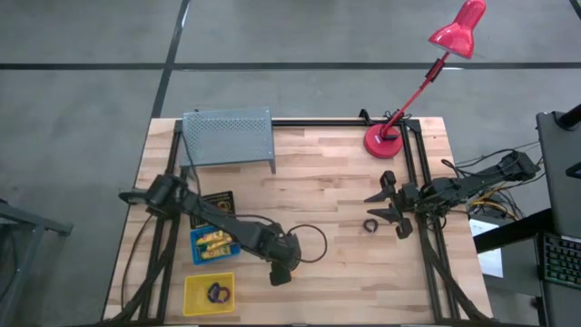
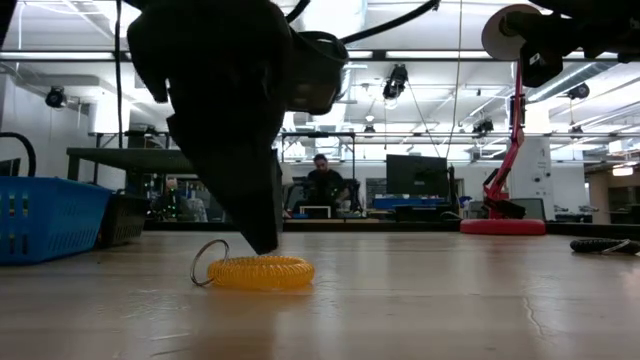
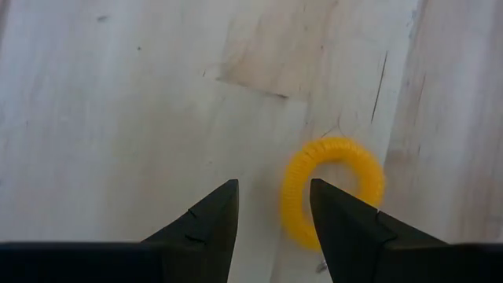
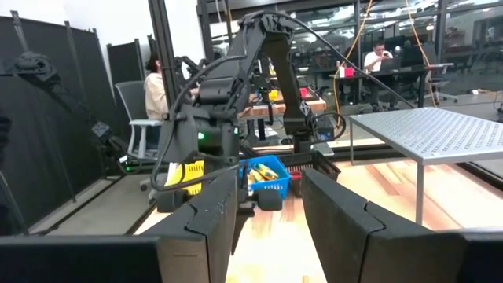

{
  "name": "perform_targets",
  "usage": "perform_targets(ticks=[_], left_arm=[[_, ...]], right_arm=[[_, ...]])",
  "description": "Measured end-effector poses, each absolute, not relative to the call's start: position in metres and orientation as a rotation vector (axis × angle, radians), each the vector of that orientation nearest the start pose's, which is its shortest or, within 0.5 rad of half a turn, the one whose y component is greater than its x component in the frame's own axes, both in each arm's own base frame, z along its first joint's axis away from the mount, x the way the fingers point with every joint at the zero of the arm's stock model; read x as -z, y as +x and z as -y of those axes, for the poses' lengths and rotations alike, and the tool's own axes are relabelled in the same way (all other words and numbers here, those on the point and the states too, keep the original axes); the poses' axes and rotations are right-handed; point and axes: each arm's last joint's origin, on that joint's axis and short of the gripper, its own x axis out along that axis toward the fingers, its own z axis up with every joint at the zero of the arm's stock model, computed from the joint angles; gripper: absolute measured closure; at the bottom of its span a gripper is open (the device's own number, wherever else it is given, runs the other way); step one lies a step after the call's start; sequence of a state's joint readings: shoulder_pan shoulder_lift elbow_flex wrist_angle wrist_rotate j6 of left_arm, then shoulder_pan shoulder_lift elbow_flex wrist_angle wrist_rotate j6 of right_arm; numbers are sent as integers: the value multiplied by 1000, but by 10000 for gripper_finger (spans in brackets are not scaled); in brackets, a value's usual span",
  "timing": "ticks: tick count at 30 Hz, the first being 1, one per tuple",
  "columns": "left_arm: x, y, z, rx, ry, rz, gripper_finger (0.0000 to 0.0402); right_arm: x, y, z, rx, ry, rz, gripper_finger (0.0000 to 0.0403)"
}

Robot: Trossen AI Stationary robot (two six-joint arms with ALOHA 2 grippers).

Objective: Pick & Place Office Desk Supplies
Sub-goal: Put the yellow key chain in the yellow bin

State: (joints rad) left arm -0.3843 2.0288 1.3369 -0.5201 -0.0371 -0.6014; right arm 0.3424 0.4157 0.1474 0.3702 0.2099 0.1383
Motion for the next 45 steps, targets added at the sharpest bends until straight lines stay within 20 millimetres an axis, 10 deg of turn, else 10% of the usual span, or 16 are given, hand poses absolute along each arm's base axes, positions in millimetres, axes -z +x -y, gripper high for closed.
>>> perform_targets(ticks=[15, 28, 45], left_arm=[[-126, 373, 150, -68, -260, -1236, 244], [-124, 373, 149, -75, -256, -1236, 365], [-125, 373, 150, -137, -360, -1231, 373]], right_arm=[[-213, 121, -37, -139, 166, 89, 264], [-213, 121, -37, -139, 166, 89, 271], [-213, 121, -37, -139, 166, 89, 265]])
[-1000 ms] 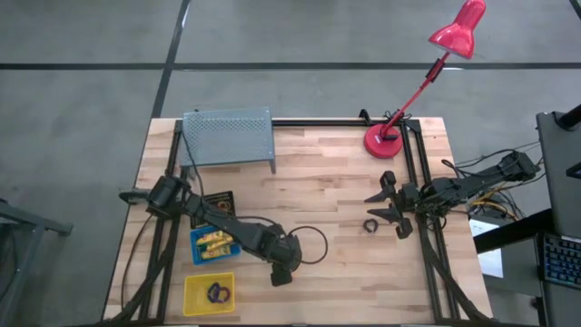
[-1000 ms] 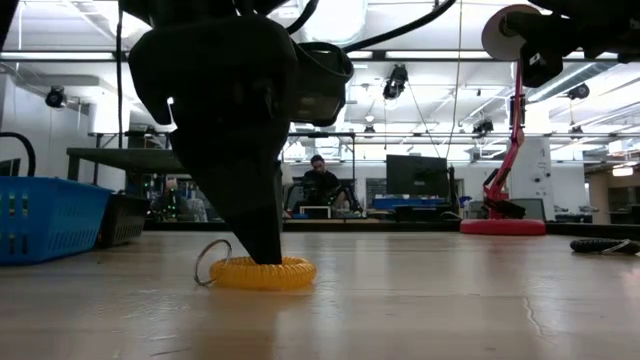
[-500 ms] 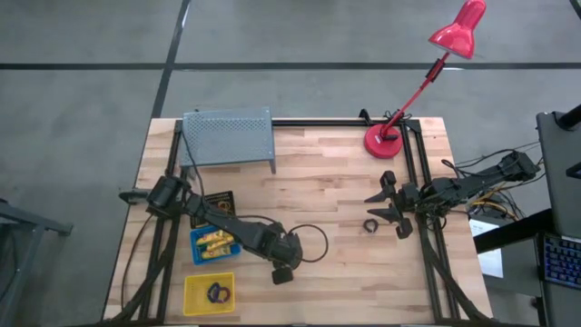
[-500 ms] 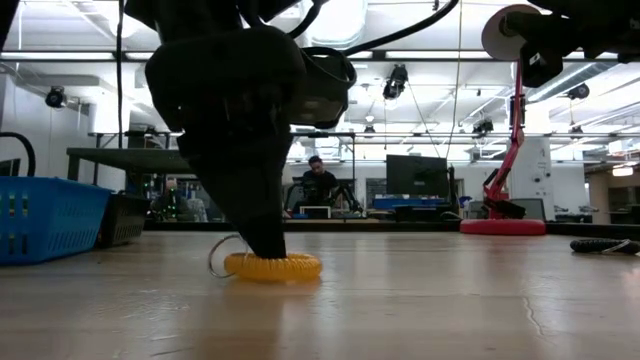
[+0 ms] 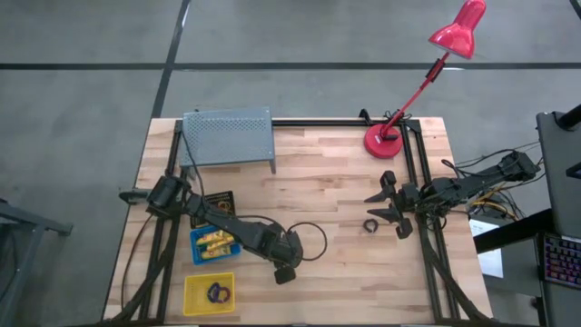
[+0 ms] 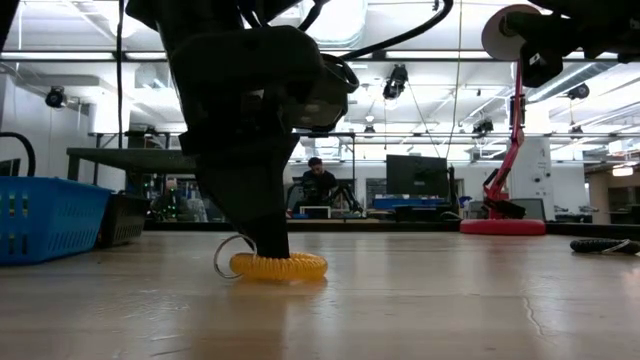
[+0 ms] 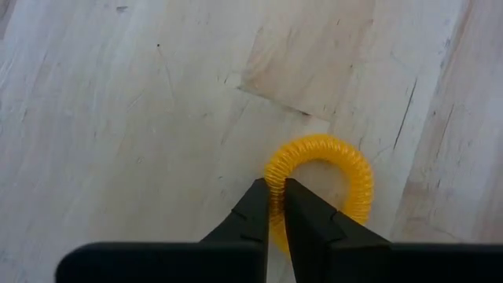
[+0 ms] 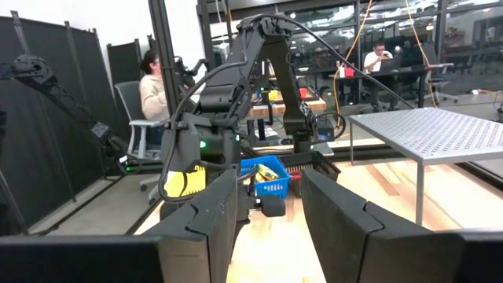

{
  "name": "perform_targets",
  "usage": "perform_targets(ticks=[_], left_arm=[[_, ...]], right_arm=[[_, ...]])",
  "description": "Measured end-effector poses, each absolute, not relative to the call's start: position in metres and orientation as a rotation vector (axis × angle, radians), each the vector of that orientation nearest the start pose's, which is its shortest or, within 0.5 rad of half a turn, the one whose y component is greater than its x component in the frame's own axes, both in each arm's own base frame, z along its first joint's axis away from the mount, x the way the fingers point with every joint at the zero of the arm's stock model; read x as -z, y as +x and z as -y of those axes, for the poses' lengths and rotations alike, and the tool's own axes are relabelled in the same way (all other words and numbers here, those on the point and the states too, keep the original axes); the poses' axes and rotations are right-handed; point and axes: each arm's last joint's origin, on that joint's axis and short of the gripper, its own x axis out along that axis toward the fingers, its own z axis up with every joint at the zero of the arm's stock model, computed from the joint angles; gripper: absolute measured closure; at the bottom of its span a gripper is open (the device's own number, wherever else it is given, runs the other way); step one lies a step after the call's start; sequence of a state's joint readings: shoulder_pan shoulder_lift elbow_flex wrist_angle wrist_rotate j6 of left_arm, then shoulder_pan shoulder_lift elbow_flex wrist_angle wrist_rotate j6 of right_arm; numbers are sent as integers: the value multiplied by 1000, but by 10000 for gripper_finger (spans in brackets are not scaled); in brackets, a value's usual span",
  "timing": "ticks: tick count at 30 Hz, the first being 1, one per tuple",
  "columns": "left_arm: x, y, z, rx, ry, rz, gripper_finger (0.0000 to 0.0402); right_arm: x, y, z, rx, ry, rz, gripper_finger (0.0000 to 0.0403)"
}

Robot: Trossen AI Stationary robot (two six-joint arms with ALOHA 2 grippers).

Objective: Pick & Place Office Desk Supplies
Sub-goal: Put the yellow key chain in the yellow bin

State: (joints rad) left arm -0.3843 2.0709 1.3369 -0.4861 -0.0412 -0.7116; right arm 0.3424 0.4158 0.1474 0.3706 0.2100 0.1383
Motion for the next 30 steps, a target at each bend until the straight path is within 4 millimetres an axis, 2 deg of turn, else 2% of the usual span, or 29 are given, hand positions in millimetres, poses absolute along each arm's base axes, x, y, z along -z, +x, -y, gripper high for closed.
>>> perform_targets(ticks=[5, 11, 17, 21, 25, 30], left_arm=[[-138, 369, 150, -103, -425, -1255, 373], [-181, 352, 144, -110, -571, -1284, 373], [-221, 325, 137, -163, -620, -1322, 373], [-239, 301, 136, -245, -632, -1387, 371], [-251, 277, 145, -319, -637, -1438, 370], [-255, 252, 167, -427, -561, -1399, 369]], right_arm=[[-213, 121, -37, -139, 166, 90, 271], [-213, 121, -37, -139, 166, 89, 271], [-213, 121, -37, -139, 166, 89, 269], [-213, 121, -37, -139, 166, 88, 274], [-213, 121, -37, -139, 165, 88, 275], [-213, 121, -37, -139, 165, 87, 271]])
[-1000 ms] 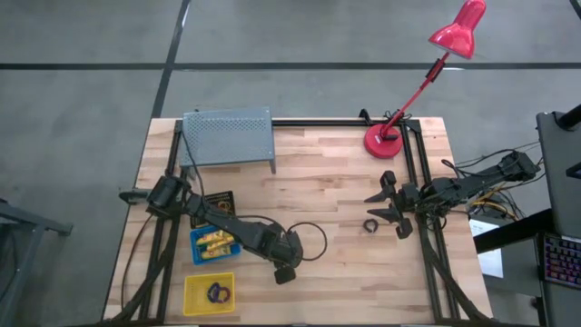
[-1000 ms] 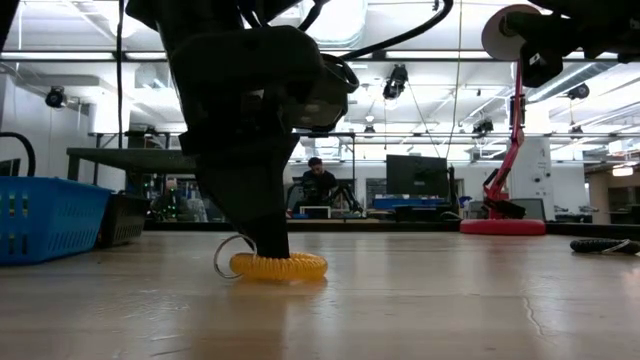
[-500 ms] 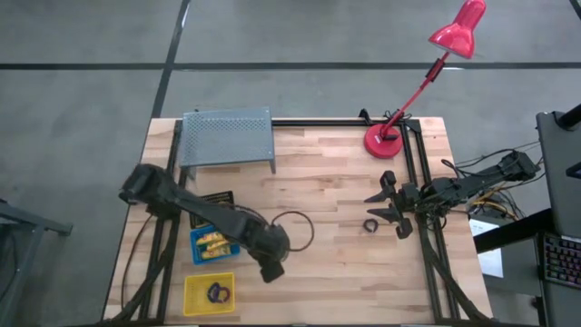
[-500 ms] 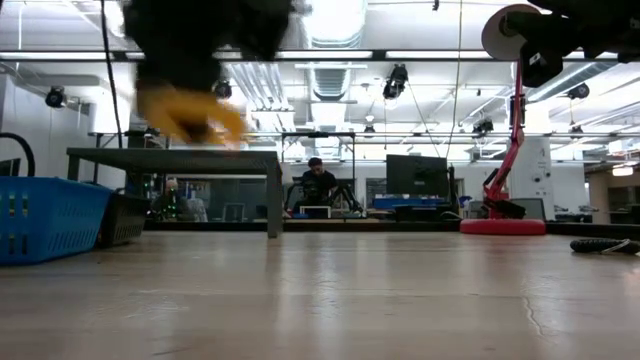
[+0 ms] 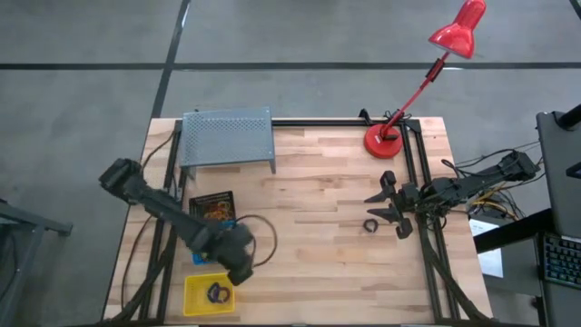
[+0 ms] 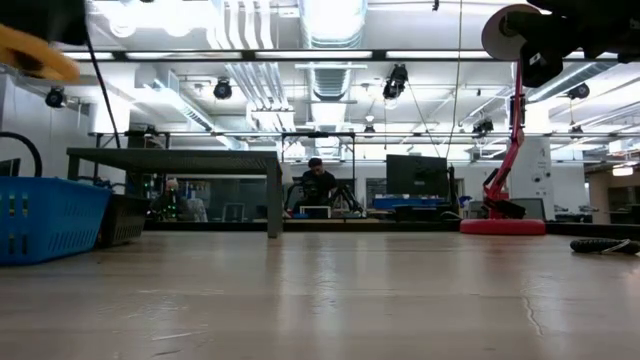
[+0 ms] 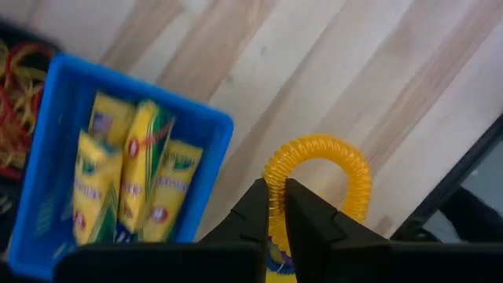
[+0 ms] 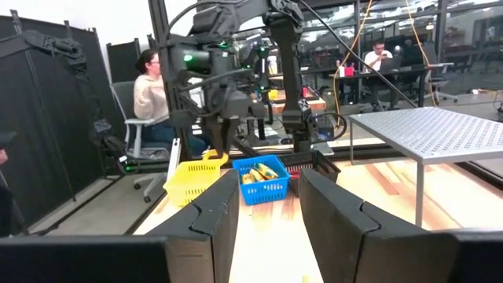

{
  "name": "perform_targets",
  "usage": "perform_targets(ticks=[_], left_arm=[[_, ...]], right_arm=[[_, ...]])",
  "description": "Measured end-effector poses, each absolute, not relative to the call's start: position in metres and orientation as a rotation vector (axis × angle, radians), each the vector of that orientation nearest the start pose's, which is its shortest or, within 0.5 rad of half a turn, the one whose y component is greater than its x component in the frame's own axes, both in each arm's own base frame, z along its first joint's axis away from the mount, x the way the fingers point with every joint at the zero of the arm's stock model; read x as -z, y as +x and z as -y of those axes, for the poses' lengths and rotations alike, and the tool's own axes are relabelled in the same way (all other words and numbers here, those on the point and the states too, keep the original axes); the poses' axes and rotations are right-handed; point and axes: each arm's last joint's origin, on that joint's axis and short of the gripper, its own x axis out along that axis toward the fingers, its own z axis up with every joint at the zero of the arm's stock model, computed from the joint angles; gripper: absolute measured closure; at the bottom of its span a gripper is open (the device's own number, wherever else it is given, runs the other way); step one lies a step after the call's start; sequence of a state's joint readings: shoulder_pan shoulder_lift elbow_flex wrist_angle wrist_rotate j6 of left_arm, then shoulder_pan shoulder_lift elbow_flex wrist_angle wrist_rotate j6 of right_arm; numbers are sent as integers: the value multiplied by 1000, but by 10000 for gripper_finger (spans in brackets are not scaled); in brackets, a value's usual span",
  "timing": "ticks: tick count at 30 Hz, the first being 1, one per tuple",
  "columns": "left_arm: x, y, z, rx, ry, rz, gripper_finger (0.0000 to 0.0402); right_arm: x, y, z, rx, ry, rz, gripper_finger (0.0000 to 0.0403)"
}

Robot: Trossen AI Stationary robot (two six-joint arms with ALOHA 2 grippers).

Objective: Pick & Place Office Desk Supplies
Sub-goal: Put the yellow key chain in the yellow bin, then put the black key chain in the yellow bin

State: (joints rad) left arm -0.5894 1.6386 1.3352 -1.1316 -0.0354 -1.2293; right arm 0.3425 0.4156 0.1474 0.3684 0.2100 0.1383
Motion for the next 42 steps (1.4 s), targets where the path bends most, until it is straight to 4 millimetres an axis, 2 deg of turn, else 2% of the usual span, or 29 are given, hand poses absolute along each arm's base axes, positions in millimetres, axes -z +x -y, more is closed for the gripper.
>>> perform_targets(ticks=[6, 12, 23, 32, 36, 42], left_arm=[[-247, 225, 194, -543, -589, -1360, 369], [-227, 205, 205, -617, -646, -1404, 369], [-195, 186, 223, -563, -776, -1476, 368], [-172, 176, 223, -578, -832, -1470, 366], [-167, 175, 222, -572, -856, -1475, 347], [-166, 175, 222, -587, -875, -1470, 293]], right_arm=[[-212, 121, -37, -139, 165, 85, 268], [-212, 121, -37, -139, 165, 85, 276], [-212, 121, -37, -139, 164, 81, 278], [-212, 121, -37, -139, 164, 82, 278], [-212, 121, -37, -139, 164, 81, 278], [-212, 121, -37, -139, 164, 81, 278]])
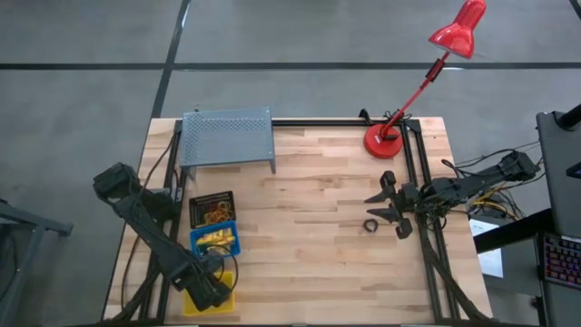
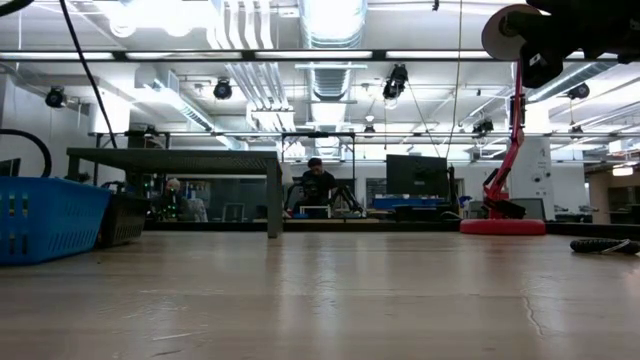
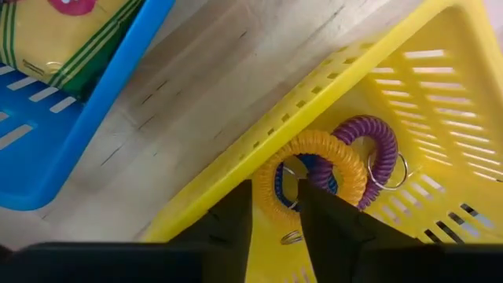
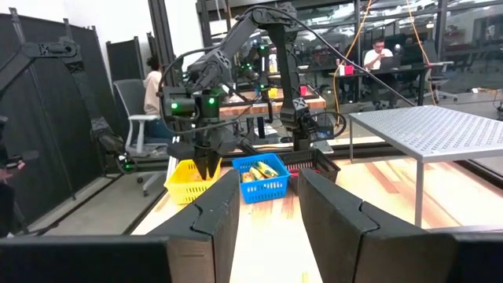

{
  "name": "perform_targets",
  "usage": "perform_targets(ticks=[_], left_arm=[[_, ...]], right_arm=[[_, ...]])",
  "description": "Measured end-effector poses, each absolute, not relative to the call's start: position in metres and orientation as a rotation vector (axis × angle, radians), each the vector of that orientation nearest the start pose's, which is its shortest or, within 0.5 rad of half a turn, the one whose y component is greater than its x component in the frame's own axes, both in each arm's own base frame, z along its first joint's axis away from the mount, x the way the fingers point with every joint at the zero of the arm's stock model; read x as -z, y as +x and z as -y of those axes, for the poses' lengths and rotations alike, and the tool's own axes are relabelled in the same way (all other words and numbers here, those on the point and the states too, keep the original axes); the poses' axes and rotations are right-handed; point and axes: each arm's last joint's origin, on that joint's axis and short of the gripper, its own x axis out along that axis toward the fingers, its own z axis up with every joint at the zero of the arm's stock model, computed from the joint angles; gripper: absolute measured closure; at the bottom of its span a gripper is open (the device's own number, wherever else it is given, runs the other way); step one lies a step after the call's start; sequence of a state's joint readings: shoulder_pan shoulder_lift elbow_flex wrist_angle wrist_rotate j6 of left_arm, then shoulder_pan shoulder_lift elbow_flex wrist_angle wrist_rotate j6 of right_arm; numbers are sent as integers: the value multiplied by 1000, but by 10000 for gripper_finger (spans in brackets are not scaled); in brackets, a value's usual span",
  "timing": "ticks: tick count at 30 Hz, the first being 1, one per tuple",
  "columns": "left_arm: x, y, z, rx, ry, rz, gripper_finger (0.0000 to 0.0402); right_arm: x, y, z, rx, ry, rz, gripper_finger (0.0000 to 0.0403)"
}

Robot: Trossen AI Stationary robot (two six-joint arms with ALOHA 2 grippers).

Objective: Pick & Place Office Desk Supplies
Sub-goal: Put the black key chain in the yellow bin

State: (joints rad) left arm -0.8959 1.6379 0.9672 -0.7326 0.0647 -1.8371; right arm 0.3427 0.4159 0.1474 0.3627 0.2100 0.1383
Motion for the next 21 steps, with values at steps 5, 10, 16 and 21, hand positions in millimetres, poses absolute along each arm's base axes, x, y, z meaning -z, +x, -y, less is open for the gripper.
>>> perform_targets(ticks=[5, 10, 16, 21], left_arm=[[-166, 175, 222, -603, -890, -1466, 259], [-169, 175, 222, -593, -904, -1481, 235], [-191, 171, 218, -499, -955, -1457, 225], [-220, 170, 208, -346, -945, -1268, 224]], right_arm=[[-212, 121, -37, -139, 164, 82, 278], [-212, 121, -37, -139, 164, 82, 278], [-212, 121, -37, -138, 164, 82, 278], [-212, 121, -37, -138, 164, 81, 278]])
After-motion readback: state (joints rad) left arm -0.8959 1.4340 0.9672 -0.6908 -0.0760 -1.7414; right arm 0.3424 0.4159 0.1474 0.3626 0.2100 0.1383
